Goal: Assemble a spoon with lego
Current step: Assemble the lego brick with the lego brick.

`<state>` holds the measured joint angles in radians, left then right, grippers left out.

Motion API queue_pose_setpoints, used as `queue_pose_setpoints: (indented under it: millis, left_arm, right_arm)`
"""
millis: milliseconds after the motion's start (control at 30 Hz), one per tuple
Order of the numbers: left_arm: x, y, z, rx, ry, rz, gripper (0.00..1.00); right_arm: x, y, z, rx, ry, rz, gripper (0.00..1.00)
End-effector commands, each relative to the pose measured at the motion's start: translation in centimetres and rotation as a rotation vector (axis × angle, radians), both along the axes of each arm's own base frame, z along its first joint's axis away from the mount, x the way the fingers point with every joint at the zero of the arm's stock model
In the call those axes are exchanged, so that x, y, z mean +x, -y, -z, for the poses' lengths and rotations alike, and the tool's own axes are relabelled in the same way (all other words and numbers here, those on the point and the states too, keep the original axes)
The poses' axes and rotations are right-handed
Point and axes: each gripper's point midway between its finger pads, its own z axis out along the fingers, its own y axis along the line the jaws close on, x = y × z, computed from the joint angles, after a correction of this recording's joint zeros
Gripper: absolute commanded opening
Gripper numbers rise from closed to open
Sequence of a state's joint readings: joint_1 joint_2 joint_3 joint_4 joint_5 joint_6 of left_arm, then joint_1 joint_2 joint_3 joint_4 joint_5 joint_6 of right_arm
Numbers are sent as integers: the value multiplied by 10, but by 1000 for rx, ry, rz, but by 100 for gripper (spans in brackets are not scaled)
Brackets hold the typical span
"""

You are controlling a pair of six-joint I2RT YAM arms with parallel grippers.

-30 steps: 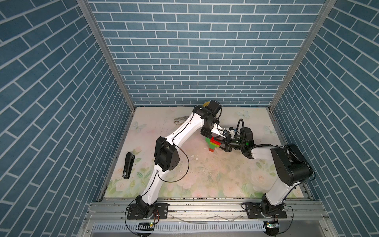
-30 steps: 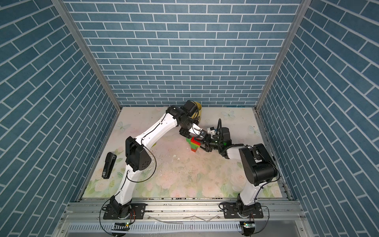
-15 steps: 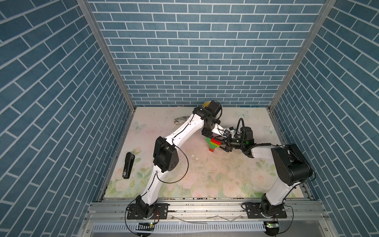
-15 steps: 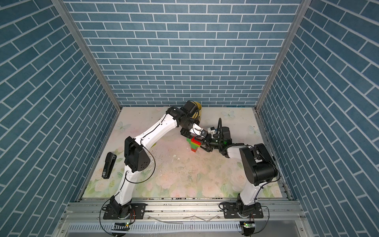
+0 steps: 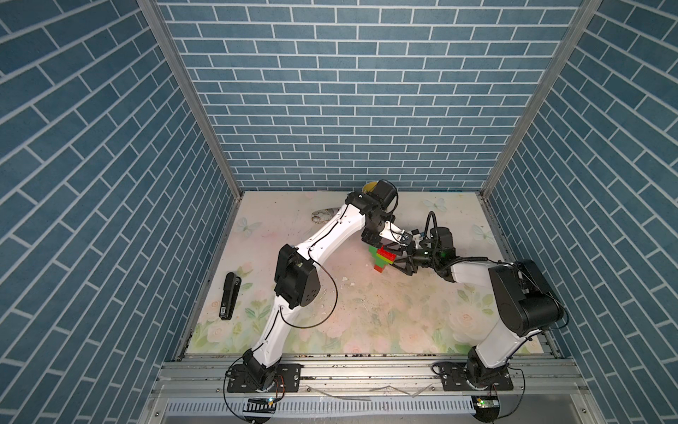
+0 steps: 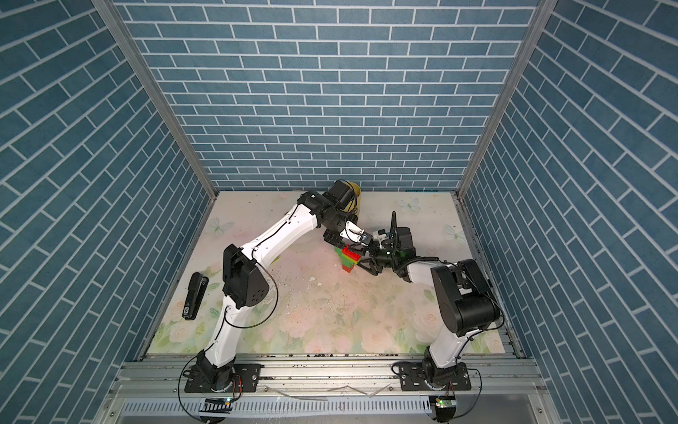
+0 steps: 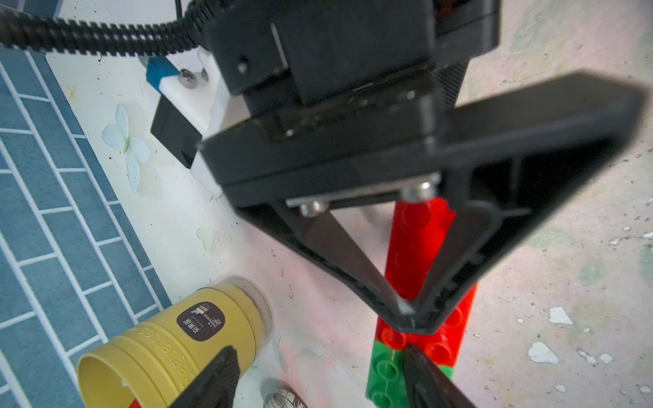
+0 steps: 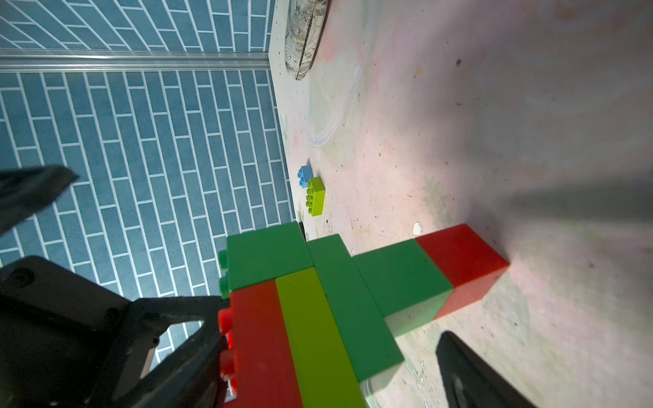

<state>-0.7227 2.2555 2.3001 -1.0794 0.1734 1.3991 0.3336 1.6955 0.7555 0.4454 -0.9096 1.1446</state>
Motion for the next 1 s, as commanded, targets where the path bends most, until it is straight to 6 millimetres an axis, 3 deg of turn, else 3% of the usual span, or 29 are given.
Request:
queue_pose_setpoints:
  millis: [0, 400, 600, 800, 967]
  left_arm:
    - [-12, -6, 19, 59, -66, 0, 76]
    - [-8, -3, 11, 35, -42, -2, 76]
    - [-7, -1, 6, 22, -29, -2, 76]
    - [0, 5, -15, -43, 22, -7, 78]
    - [6, 11, -45, -110, 70, -9, 80]
  right_arm:
    - [-2, 3, -1, -23, -26, 11, 92]
    - [7, 4, -25, 10, 5, 23, 93]
    - [2, 8, -29, -6, 3, 28, 93]
    - [-5, 16, -34, -32, 10, 39, 93]
    - [-13, 26, -43, -59, 27, 54, 93]
